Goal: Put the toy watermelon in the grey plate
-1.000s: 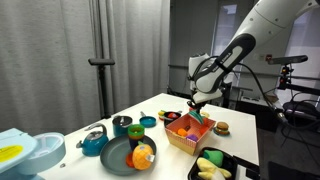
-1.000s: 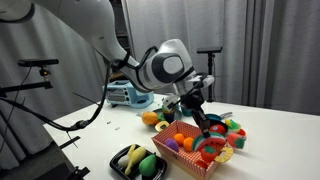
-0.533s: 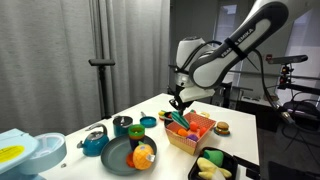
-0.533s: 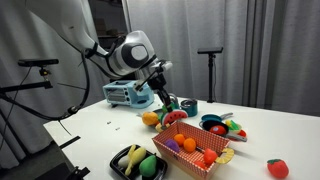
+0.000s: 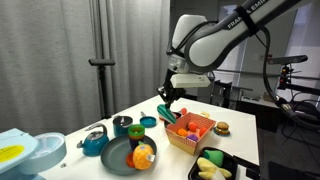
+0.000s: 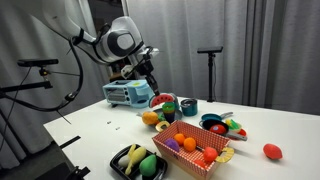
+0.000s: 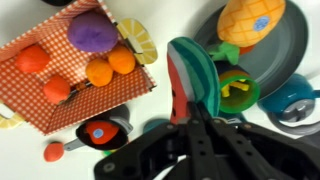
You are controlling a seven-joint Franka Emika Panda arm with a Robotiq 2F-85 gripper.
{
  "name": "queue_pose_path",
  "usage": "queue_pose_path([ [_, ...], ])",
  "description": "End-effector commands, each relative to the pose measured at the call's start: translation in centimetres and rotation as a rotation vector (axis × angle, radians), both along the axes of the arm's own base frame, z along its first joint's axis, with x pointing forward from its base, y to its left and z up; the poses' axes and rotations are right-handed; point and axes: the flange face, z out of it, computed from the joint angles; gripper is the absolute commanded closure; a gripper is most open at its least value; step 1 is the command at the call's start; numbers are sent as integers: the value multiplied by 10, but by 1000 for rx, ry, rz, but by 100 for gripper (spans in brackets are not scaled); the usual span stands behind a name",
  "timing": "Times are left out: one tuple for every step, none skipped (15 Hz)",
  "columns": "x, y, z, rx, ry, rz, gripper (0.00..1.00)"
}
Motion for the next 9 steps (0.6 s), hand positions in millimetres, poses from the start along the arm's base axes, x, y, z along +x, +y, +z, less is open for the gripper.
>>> queue_pose_path([
  [12, 14, 20, 154, 2, 72, 100],
  [17, 18, 24, 185, 16, 115, 100],
  [21, 19, 26, 200, 34, 138, 100],
  [26, 18, 29, 200, 63, 178, 100],
  [29, 17, 31, 197, 95, 216, 100],
  [34, 13, 30, 175, 125, 234, 100],
  [38, 12, 30, 178, 149, 268, 100],
  [41, 19, 25, 190, 170, 322, 100],
  [46, 19, 22, 198, 191, 366, 100],
])
